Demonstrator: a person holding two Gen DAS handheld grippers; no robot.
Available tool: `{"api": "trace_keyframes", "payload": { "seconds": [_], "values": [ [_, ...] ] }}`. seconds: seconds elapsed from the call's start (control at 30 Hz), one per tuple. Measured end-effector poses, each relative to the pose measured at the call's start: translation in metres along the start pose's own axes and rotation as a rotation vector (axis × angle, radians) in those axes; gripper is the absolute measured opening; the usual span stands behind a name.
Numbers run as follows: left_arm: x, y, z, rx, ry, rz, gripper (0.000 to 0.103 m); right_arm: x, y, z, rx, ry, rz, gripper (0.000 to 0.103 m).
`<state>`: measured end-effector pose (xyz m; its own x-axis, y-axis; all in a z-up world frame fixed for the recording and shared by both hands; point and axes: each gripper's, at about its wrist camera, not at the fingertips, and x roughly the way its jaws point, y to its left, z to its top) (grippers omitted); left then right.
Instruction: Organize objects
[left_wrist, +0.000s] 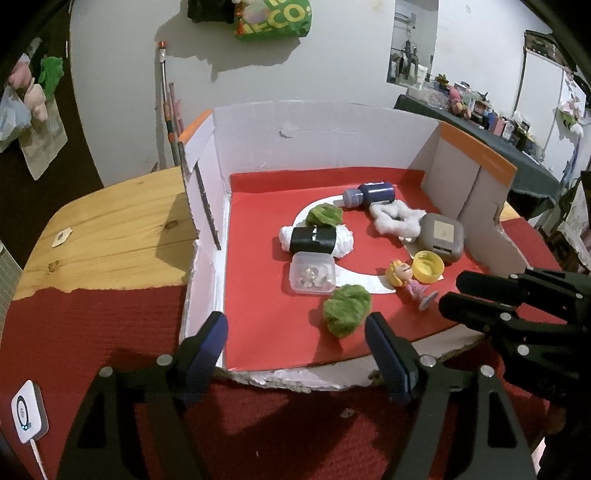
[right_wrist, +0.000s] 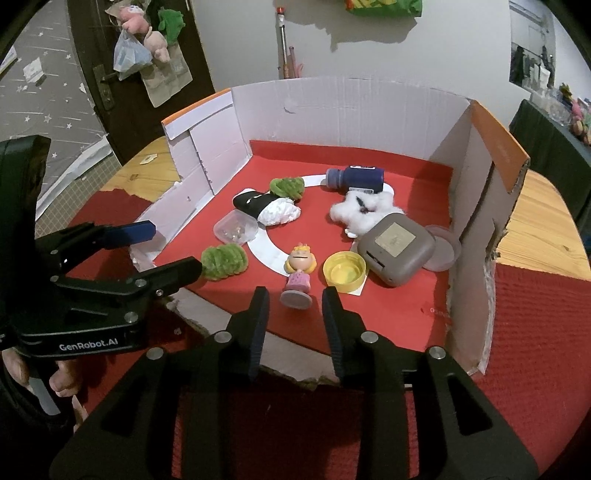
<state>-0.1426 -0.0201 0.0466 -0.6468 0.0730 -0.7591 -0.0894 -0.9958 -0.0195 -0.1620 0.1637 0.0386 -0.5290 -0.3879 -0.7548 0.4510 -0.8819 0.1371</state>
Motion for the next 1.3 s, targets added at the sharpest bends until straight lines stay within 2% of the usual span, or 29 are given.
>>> {"api": "trace_keyframes", "payload": {
  "seconds": [0.07,0.1,0.13,0.2,0.6,0.77,0.93,1.03,1.3],
  "values": [
    [-0.002,-0.001,-0.001,0.002,-0.004,0.003,0.080,-0.002,0.000,0.000,0.001,-0.006,-0.001,0.031],
    [-0.004,-0.001,-0.001,0.001,-0.006,0.002,0.081,-0.003,0.001,-0.001,0.001,-0.010,-0.001,0.040],
    [-0.005,-0.001,-0.001,-0.001,-0.008,-0.001,0.082,-0.005,0.001,0.000,-0.001,-0.016,-0.004,0.055],
    [-0.007,-0.001,-0.001,-0.005,-0.012,-0.002,0.085,-0.008,0.003,0.000,-0.006,-0.029,-0.010,0.062],
    [-0.018,0.001,-0.003,-0.015,-0.039,0.014,0.091,-0.018,0.002,-0.001,0.016,-0.055,-0.014,0.062],
    [-0.026,-0.001,-0.005,-0.007,-0.074,0.044,0.103,-0.024,0.000,-0.004,0.031,-0.072,-0.021,0.066],
    [-0.033,0.001,-0.005,-0.018,-0.089,0.049,0.103,-0.029,0.005,-0.006,0.030,-0.087,-0.035,0.068],
    [-0.034,0.003,-0.006,-0.024,-0.087,0.055,0.103,-0.033,0.008,-0.007,0.028,-0.101,-0.043,0.075],
    [-0.037,0.008,-0.012,-0.036,-0.093,0.073,0.103,-0.044,0.003,-0.012,0.063,-0.145,-0.096,0.079]
  ]
}}
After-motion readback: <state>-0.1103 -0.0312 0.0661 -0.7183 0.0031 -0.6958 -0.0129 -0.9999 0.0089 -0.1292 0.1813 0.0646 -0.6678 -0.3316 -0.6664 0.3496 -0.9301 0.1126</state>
